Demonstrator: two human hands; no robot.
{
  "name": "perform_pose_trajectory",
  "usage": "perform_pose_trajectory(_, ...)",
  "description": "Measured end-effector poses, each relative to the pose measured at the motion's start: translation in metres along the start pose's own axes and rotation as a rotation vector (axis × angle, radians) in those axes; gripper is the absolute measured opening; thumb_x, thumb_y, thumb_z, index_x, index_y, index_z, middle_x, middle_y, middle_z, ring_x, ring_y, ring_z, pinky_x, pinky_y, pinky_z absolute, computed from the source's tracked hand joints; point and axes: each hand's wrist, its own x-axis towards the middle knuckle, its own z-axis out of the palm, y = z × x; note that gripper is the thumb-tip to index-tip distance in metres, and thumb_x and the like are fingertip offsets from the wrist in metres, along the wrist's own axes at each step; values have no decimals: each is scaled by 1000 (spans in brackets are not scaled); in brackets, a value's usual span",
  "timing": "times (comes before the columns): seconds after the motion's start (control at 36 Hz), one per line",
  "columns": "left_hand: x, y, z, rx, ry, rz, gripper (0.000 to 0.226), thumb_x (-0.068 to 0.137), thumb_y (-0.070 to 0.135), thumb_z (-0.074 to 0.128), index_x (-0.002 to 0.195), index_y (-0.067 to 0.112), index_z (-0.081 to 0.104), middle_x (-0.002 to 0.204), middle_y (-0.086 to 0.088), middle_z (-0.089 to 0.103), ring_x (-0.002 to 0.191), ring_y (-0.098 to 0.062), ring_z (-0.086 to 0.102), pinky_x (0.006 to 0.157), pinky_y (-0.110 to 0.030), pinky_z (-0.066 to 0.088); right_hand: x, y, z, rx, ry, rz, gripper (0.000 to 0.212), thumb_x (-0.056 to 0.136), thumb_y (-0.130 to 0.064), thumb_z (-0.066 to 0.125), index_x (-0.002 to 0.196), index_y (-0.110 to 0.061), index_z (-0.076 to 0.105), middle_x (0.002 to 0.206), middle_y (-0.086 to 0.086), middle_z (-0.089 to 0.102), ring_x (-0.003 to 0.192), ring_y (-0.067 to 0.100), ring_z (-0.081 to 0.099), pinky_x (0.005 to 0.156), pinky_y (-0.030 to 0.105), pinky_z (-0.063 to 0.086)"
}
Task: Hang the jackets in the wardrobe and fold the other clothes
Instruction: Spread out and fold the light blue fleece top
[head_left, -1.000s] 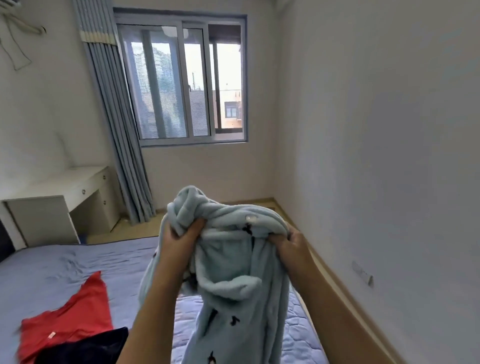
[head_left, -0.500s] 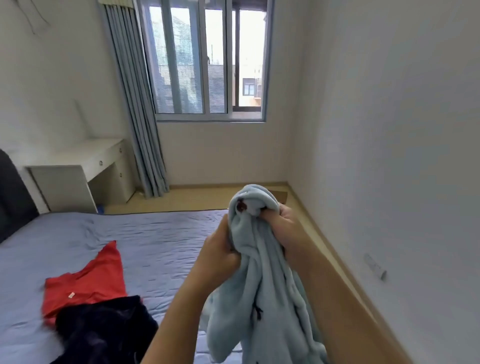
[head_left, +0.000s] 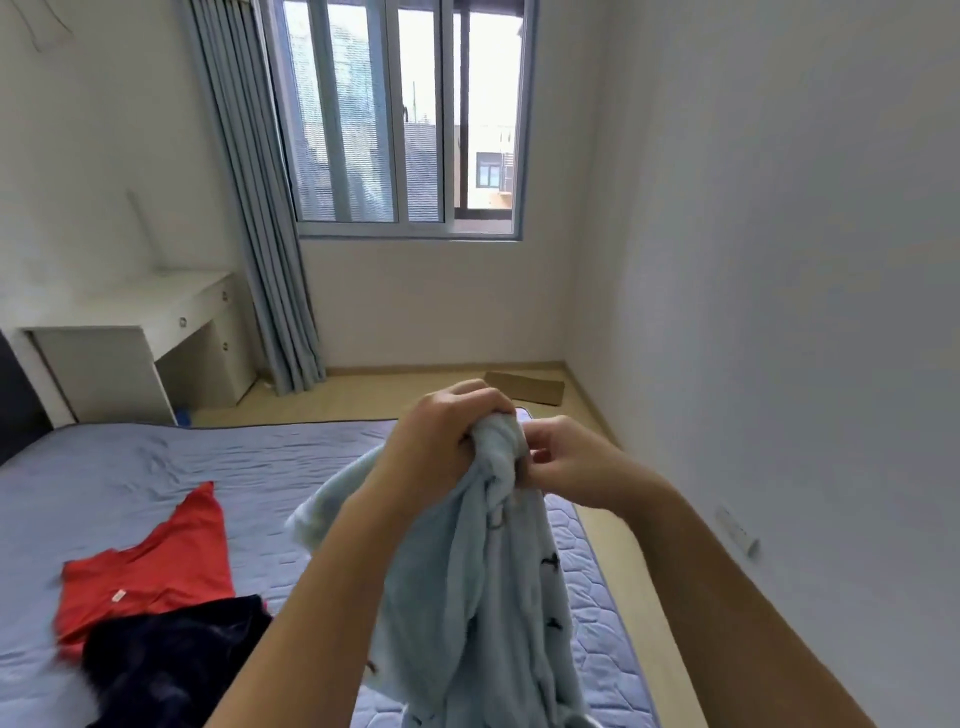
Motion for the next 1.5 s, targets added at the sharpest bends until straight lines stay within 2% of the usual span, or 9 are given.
perform_pose_trajectory(0.33, -83, -37, 16, -39, 125, -774, 24, 71, 8, 46, 81, 25, 60, 69, 3, 63, 71, -20, 58, 60, -31, 45, 22, 37, 51, 311, 366, -5, 33, 87, 4, 41, 68, -16, 59, 57, -18, 53, 56, -4, 44, 55, 11, 36)
perform_pose_trajectory(0.5, -75, -32, 9, -291, -305, -688, 55, 64, 49, 68, 116, 40, 53, 101, 15, 64, 92, 0, 60, 75, -17, 47, 35, 37, 54, 391, 446, -67, 33, 89, 7, 42, 74, -17, 60, 70, -10, 60, 64, -5, 53, 64, 10, 43)
perform_pose_trajectory(0.64, -49, -23, 26, -146, 205, -671, 6, 79, 15, 54, 77, 20, 55, 63, 8, 53, 61, -7, 48, 60, -27, 39, 36, 55, 61, 297, 388, -87, 14, 83, -7, 57, 93, -17, 62, 89, -2, 62, 77, -2, 55, 72, 11, 44)
perform_pose_trajectory(0.81, -15, -17, 14, -135, 339, -593, 6, 83, 9, 53, 80, 14, 54, 64, 6, 52, 57, -4, 44, 54, -18, 36, -1, 133, 92, 174, -36, 186, 64, 69, -29, 80, 126, -32, 50, 112, -23, 63, 107, 0, 59, 89, 23, 51)
perform_pose_trajectory(0.97, -18, -19, -21, -160, 547, -535, 7, 77, 20, 48, 79, 16, 53, 66, 10, 51, 58, 1, 45, 57, -16, 38, -27, 192, 120, -162, 185, 544, 24, 90, -22, 53, 109, -13, 64, 114, 15, 67, 106, 28, 61, 76, 33, 46)
perform_pose_trajectory(1.17, -103, -67, -20, 149, 11, -992, 27, 77, 10, 59, 103, 17, 53, 92, -4, 61, 94, -28, 60, 73, -34, 46, 5, 120, 79, 16, 442, 200, 23, 81, 2, 54, 90, -19, 61, 87, 2, 66, 86, 25, 61, 71, 34, 45)
perform_pose_trajectory(1.28, -110, -49, 24, -150, -273, -796, 84, 63, 27, 71, 139, 30, 36, 118, 17, 49, 113, -6, 48, 90, -11, 40, 26, 57, 84, -48, 370, -48, 19, 70, -6, 57, 79, -23, 58, 73, -4, 63, 70, 12, 57, 65, 25, 45)
perform_pose_trajectory(1.36, -97, -41, 38, -74, 40, -823, 44, 75, 14, 66, 117, 24, 59, 81, 21, 55, 85, -11, 59, 56, -7, 37, 33, 30, 89, -69, 335, -154, 24, 68, -15, 65, 89, -26, 63, 79, -7, 65, 75, 11, 60, 68, 25, 49)
perform_pose_trajectory(1.5, -92, -38, 12, -161, 414, -634, 16, 67, 26, 57, 81, 31, 50, 70, 17, 57, 63, 11, 55, 55, -5, 37, 19, 62, 57, -408, 29, 124, 63, 59, -51, 73, 116, -43, 48, 108, -14, 59, 99, 12, 56, 85, 35, 48)
